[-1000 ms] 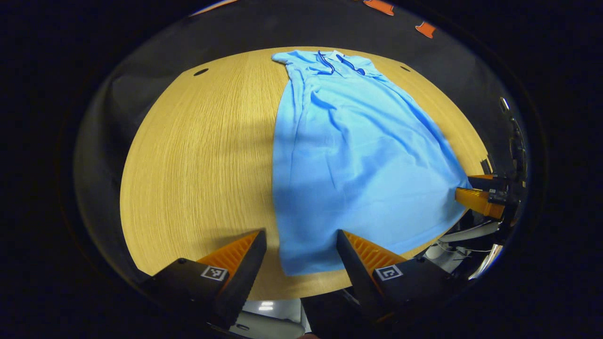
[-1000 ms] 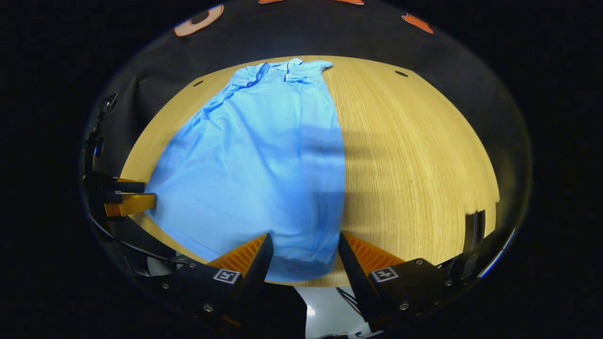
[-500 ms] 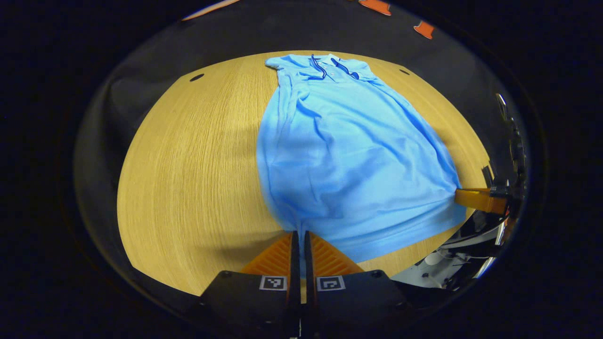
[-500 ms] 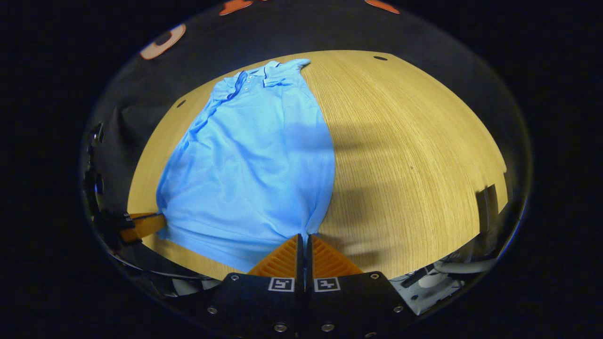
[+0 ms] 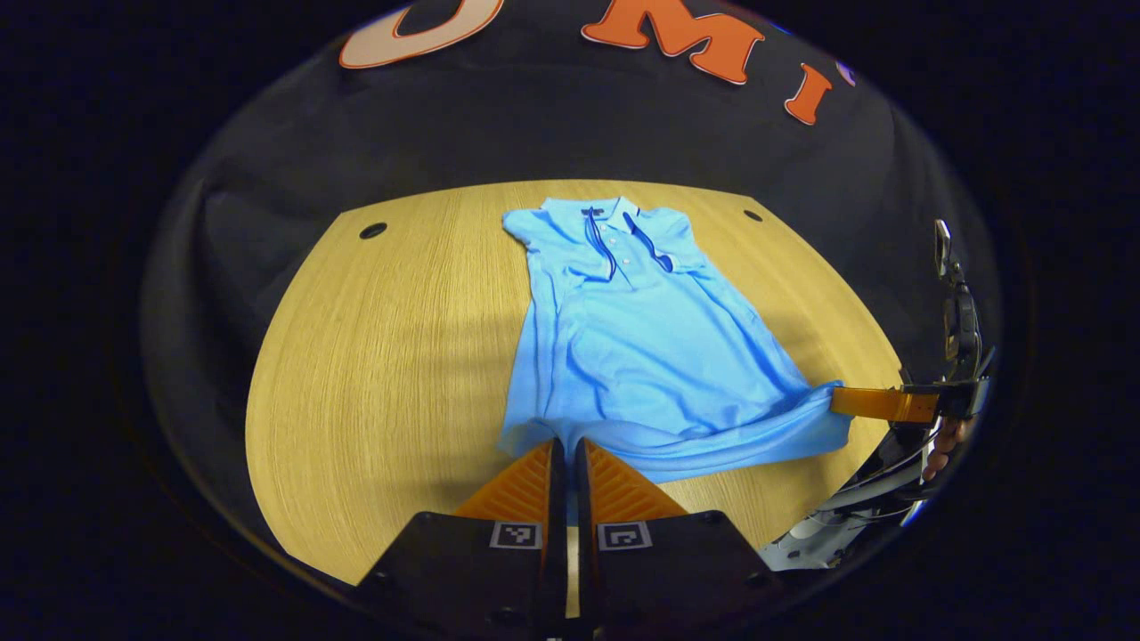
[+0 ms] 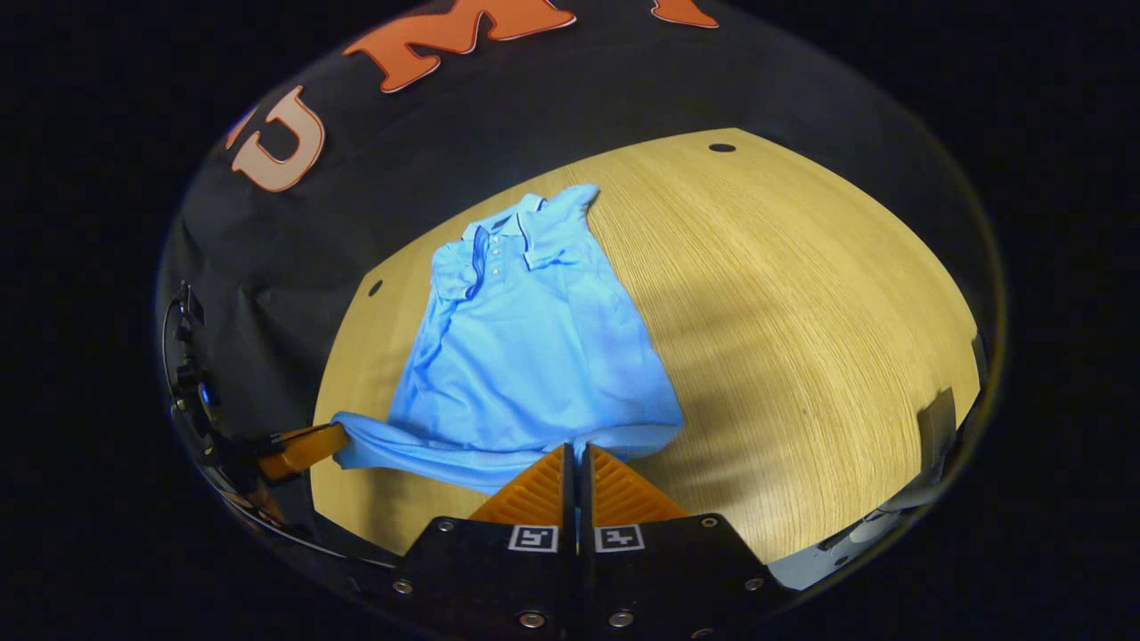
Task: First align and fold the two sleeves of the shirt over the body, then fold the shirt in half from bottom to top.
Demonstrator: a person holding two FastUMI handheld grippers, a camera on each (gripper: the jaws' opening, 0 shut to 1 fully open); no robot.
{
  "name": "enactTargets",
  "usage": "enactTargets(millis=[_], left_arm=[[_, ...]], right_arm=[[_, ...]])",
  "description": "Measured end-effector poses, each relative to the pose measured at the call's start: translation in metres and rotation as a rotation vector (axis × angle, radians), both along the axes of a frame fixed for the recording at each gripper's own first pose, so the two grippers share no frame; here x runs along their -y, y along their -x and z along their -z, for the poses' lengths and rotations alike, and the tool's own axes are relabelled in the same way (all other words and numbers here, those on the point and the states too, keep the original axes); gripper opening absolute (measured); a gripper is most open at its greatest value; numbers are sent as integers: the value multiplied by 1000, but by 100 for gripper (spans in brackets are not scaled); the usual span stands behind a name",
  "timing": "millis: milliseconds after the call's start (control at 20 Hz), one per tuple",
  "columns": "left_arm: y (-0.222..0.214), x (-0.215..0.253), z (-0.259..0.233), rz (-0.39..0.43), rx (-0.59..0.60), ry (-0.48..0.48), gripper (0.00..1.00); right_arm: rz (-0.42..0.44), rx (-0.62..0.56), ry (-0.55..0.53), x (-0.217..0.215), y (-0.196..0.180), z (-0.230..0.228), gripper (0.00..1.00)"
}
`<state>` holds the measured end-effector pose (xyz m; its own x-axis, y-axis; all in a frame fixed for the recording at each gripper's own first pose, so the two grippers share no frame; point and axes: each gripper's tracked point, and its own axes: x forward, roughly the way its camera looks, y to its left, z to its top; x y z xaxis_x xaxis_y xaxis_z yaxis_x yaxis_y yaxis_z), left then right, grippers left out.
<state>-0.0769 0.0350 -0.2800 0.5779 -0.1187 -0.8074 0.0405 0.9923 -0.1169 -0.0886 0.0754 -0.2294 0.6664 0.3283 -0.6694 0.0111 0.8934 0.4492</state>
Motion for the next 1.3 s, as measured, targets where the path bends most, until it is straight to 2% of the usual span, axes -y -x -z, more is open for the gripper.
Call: enactTargets(millis=[350, 550, 800, 1100, 1300], left_arm=[[-72, -6, -27, 48, 74, 19, 9], [-132, -13, -26, 47, 120, 52, 9], [-215, -24, -23, 68, 182, 42, 9], [-310, -47, -5, 37, 223, 23, 8], [-359, -69, 12, -1, 240, -4, 9]], right_arm=[[24, 95, -13, 0, -83, -57, 0], [41, 118, 0, 3, -140, -70, 1], [62, 135, 5, 6, -220, -81, 1], [64, 180, 38, 2, -317, -92, 1], [73, 179, 87, 7, -372, -81, 1]])
